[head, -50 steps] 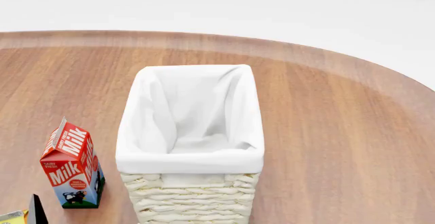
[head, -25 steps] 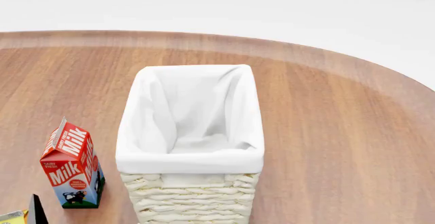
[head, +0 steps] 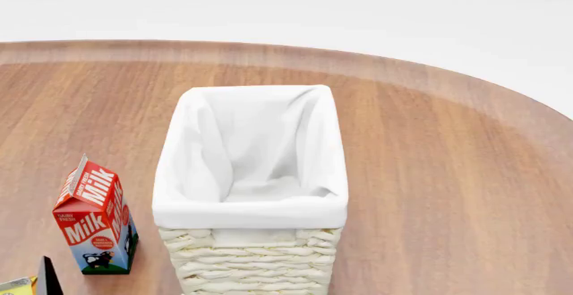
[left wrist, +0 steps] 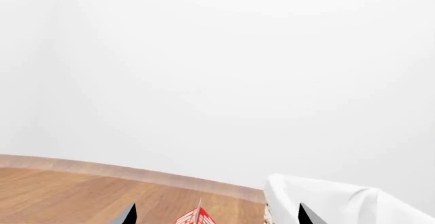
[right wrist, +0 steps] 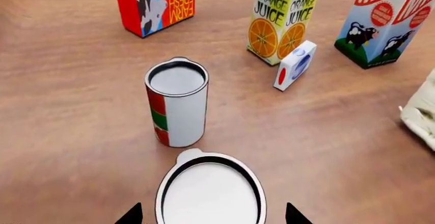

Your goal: Pick up the alphabet soup, and put it in the basket.

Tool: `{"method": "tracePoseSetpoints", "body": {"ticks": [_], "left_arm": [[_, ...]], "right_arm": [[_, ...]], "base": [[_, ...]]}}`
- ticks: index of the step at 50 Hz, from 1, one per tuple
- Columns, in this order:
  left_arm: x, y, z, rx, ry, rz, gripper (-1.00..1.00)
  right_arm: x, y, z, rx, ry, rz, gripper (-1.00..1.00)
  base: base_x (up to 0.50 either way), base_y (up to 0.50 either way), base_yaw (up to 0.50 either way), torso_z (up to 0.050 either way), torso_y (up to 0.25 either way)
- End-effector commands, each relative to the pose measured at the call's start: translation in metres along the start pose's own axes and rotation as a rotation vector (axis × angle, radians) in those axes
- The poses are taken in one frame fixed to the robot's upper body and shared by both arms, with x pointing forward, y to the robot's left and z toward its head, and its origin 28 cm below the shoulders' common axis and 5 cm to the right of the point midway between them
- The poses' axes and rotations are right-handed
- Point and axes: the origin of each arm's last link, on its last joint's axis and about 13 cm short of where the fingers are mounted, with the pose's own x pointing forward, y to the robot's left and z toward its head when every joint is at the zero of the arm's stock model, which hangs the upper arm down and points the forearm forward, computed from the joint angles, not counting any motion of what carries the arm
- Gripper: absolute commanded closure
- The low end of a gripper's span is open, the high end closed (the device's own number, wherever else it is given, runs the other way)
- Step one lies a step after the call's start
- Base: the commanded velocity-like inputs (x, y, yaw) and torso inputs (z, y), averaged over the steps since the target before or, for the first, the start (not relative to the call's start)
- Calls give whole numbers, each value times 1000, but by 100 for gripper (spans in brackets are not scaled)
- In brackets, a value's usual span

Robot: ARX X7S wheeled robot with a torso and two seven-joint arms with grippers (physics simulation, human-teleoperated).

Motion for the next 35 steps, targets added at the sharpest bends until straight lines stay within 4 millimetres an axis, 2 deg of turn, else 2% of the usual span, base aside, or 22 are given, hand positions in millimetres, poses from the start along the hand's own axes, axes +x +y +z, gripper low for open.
{"method": "tracePoseSetpoints", "body": {"ticks": [1,26,27,35], "left_arm": [[0,1,1,0,-4,3,-100],[0,0,1,1,-6,2,-100],[0,1,1,1,-7,3,-100],[0,0,1,2,-7,4,-100]], "right_arm": [[7,-1,-1,-7,26,20,-100],[23,1,-12,-47,116,19,-100],[24,1,-13,-39,115,15,100],[27,0,-16,-43,121,14,100]], "base": [[0,0,0,0,0],[0,0,0,0,0],[0,0,0,0,0],[0,2,2,0,0]]}}
